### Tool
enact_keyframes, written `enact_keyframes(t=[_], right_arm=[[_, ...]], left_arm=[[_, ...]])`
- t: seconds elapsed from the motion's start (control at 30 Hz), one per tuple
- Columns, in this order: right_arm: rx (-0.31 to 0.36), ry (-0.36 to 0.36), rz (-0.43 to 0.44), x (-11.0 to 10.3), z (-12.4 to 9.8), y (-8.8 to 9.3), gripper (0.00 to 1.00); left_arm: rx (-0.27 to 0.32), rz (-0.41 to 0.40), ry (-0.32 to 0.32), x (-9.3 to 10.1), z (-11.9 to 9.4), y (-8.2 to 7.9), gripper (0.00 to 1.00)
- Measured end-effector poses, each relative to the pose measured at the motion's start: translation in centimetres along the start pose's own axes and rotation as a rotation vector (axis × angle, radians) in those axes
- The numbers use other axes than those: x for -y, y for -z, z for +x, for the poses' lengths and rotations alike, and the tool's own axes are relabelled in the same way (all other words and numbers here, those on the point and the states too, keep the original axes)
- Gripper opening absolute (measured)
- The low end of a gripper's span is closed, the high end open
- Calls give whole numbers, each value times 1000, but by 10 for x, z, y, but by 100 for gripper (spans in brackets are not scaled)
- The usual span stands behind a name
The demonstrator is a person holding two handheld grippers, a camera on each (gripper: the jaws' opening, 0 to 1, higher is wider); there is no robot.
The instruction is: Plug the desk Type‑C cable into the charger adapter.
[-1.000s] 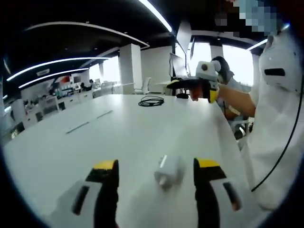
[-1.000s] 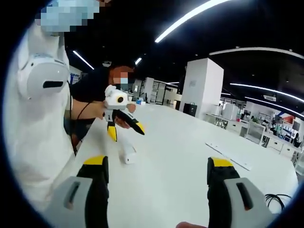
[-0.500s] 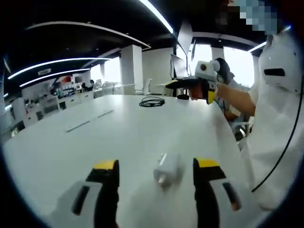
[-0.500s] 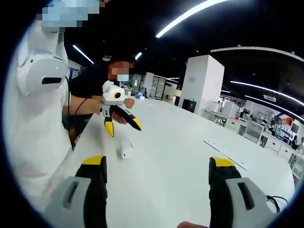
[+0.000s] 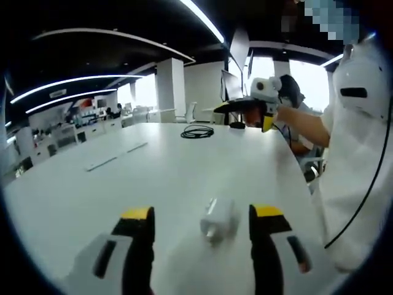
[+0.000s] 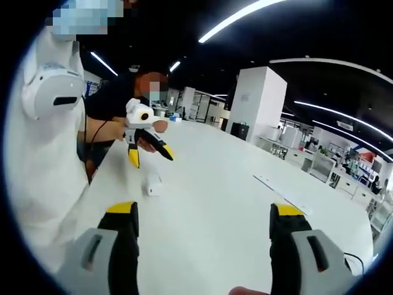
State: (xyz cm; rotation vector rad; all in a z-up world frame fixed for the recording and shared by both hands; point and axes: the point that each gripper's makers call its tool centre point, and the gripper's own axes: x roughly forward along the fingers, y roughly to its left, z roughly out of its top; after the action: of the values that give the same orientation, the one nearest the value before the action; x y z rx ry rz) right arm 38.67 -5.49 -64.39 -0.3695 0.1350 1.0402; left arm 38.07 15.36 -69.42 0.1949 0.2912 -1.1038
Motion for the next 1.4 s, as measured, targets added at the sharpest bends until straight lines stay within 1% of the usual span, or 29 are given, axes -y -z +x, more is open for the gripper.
enact_keyframes(t=[0.57,0.93,1.4], right_arm=[[-23,12,-19,10,-5,-2,89],[-94,2,-58,23,-11,4,89],[-127,-1,-58,37,-11,14,89]], left_arm=[[-4,2,3,-1,3,1,62],[11,-2,-3,-2,7,-1,61],[9,-12,-2,-2,10,3,61]])
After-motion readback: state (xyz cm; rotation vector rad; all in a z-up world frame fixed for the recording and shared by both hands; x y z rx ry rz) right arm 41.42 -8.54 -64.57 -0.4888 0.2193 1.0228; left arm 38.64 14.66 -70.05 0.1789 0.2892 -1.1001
